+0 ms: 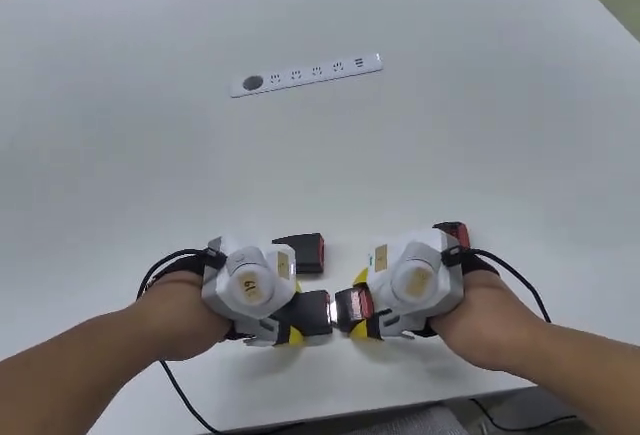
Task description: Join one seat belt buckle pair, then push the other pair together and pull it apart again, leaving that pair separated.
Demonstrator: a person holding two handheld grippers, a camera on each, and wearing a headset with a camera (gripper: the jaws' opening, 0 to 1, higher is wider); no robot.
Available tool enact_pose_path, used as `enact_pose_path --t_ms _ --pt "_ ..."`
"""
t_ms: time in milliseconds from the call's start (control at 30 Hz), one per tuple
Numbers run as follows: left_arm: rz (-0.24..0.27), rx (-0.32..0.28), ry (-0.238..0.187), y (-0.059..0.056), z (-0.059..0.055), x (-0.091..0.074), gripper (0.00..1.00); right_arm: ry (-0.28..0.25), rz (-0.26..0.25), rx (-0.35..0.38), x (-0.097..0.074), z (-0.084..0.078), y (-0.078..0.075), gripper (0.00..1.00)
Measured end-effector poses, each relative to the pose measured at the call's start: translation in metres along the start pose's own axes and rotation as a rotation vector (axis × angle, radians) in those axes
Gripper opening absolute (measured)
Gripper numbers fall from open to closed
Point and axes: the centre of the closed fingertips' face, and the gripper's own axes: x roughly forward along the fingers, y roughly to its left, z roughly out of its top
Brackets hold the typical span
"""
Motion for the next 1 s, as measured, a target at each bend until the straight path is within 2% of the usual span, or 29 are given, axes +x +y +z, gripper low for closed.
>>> enact_pose_path --t_ms 100,200,367,700,800,1000 --pt "0.004 -0.01 -0.006 -0.001 0.0 -0.001 0.32 0.007 0.001 0.002 -0.002 -0.001 -0.001 0.32" --pt "-0.004 -0.018 -0.019 0.0 0.0 -0.001 0.32 0.037 -0.002 0.001 -0.003 -0.001 -0.003 0.32" --pt "0.002 -0.029 -0.046 0.0 0.0 -0.002 0.32 0.047 0.001 -0.002 -0.004 -0.004 -0.005 0.32" --pt "0.005 -0.009 -0.021 0.001 0.001 -0.001 0.32 0.046 -0.001 0.019 -0.004 -0.006 -0.009 0.32" --pt "-0.005 -0.016 0.007 0.002 0.001 0.0 0.32 0.047 0.001 0.019 -0.003 -0.006 -0.009 0.32" --pt "-0.005 -0.012 0.0 -0.001 0.004 -0.003 0.32 0.053 0.009 0.016 -0.003 -0.007 -0.01 0.33"
